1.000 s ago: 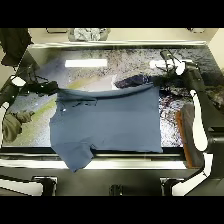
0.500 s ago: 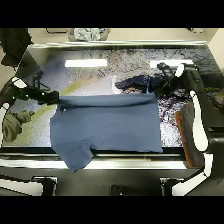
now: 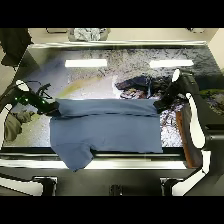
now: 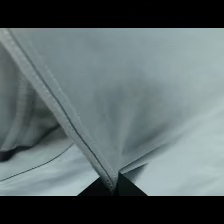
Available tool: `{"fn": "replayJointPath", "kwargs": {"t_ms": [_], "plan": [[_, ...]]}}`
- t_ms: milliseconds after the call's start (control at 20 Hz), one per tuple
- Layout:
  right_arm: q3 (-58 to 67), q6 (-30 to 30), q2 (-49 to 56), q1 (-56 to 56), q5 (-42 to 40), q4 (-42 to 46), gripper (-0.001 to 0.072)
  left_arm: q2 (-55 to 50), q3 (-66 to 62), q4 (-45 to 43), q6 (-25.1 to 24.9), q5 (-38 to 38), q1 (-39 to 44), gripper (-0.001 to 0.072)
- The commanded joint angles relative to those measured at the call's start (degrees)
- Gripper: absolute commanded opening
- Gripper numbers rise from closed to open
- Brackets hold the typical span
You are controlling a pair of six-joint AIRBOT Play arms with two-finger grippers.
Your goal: Fold the shirts.
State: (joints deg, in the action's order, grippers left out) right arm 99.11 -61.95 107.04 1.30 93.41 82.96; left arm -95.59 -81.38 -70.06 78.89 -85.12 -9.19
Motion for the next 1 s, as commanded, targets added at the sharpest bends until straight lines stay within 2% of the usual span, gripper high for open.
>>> {"fn": "replayJointPath", "kwargs": {"t_ms": [0, 150, 200, 250, 300, 350, 500, 600, 800, 950], "plan": [[-0.09, -0.13, 0.81, -0.09, 1.53, -0.17, 0.0037, -0.48, 0.04, -4.59, -1.09, -0.81, -0.07, 0.0027], [-0.09, -1.33, 1.18, -0.07, 0.42, -2.01, 0.0041, -1.11, 0.02, -4.55, -1.11, 0.39, -0.02, 0.0029], [-0.09, -1.84, 1.16, -0.07, -0.04, -1.92, 0.0103, -1.11, -0.04, -4.55, -1.14, 0.74, -0.33, 0.0036], [-0.07, -1.86, 1.03, 0.07, -0.20, -1.90, 0.0290, -1.07, -0.55, -4.57, -1.07, 0.52, -0.79, 0.0153], [-0.07, -0.50, 0.59, 0.39, 0.28, -1.70, 0.0451, -0.87, -1.55, -4.57, -0.42, -0.50, -1.55, 0.0393], [-0.07, 1.25, -0.28, 1.07, 1.92, -1.51, 0.0521, -0.55, -2.80, -4.52, -0.28, -1.97, -2.54, 0.0473], [-0.09, 2.43, -3.78, 5.95, 8.31, -1.88, 0.0524, 2.80, -4.17, -3.87, 0.13, -6.82, -6.40, 0.0474], [-0.90, 1.99, -6.88, 9.44, 9.97, -1.92, 0.0522, 7.30, 0.46, -2.82, 1.22, -7.85, -8.96, 0.0473], [-12.44, 1.53, -14.84, 10.84, 1.55, -1.99, 0.0520, 23.19, 31.67, -2.16, 0.76, 2.82, -11.80, 0.0473], [-17.79, 2.80, -15.91, 10.75, 0.81, -2.21, 0.0519, 31.71, 48.13, -1.51, -1.20, 5.38, -12.48, 0.0472]]}}
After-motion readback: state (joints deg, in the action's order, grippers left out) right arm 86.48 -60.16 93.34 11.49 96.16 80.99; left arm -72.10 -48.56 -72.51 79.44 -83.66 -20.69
